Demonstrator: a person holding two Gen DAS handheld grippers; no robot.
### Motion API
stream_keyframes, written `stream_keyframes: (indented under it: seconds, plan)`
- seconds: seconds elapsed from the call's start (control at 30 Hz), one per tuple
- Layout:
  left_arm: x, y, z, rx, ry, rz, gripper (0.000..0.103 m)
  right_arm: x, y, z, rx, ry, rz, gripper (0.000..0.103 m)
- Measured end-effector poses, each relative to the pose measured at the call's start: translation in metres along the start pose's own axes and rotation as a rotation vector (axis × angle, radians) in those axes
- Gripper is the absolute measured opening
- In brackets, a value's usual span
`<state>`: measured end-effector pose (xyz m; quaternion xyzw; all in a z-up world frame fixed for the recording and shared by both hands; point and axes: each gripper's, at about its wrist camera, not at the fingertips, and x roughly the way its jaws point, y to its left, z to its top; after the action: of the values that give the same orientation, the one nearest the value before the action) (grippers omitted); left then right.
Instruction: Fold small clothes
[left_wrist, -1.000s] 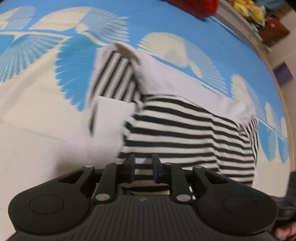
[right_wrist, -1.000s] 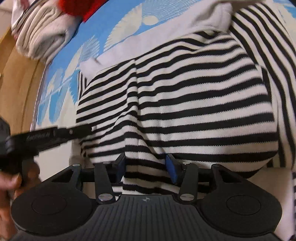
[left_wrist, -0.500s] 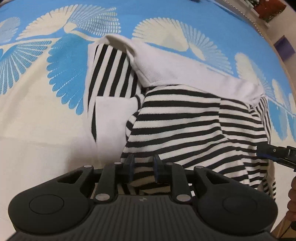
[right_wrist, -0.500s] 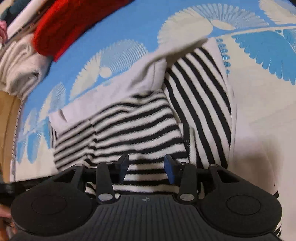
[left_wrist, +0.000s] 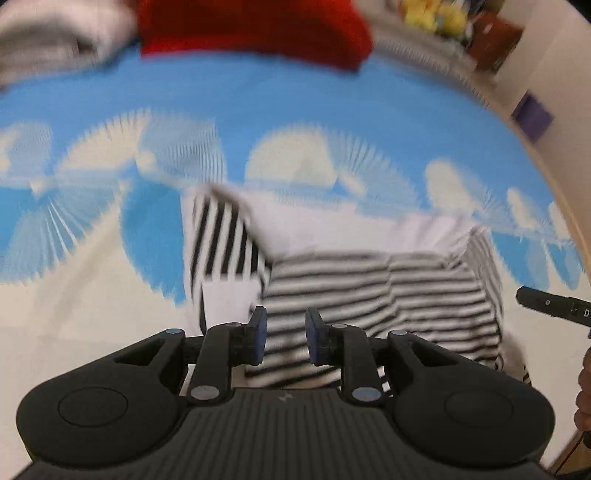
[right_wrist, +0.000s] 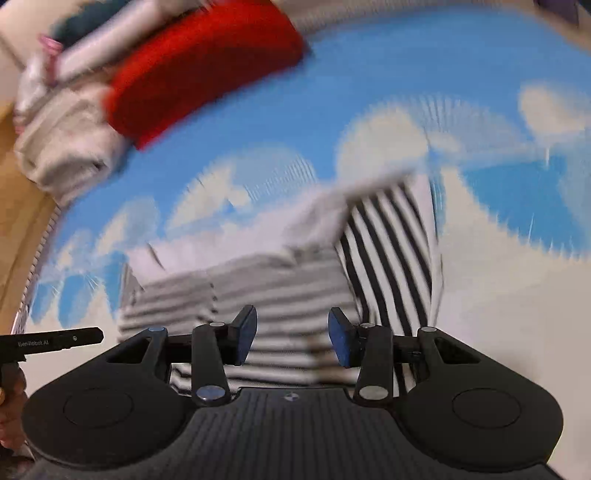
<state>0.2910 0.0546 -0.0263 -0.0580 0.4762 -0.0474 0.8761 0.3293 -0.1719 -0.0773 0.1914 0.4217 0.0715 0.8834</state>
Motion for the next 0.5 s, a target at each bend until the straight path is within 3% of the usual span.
stream_keyframes:
  seconds: [0.13,0.27,0.4,0.5]
  plan:
    - [-0.060,-0.016,-0.020,0.025,-0.130,0.002,0.026,-0.053,0.025,-0.018,-0.064,-0.190,-0.041,0.045]
    - [-0.114,-0.031,-0.060,0.034,-0.149,-0.013,0.029,-0.110,0.045,-0.056,-0.097,-0.276,-0.039,0.045]
    - [-0.156,-0.030,-0.124,0.015,-0.195,-0.016,0.036,-0.151,0.048,-0.106,-0.198,-0.308,-0.122,0.045]
    - [-0.164,-0.022,-0.178,-0.001,-0.232,-0.030,0.041,-0.166,0.034,-0.144,-0.186,-0.263,-0.181,0.045]
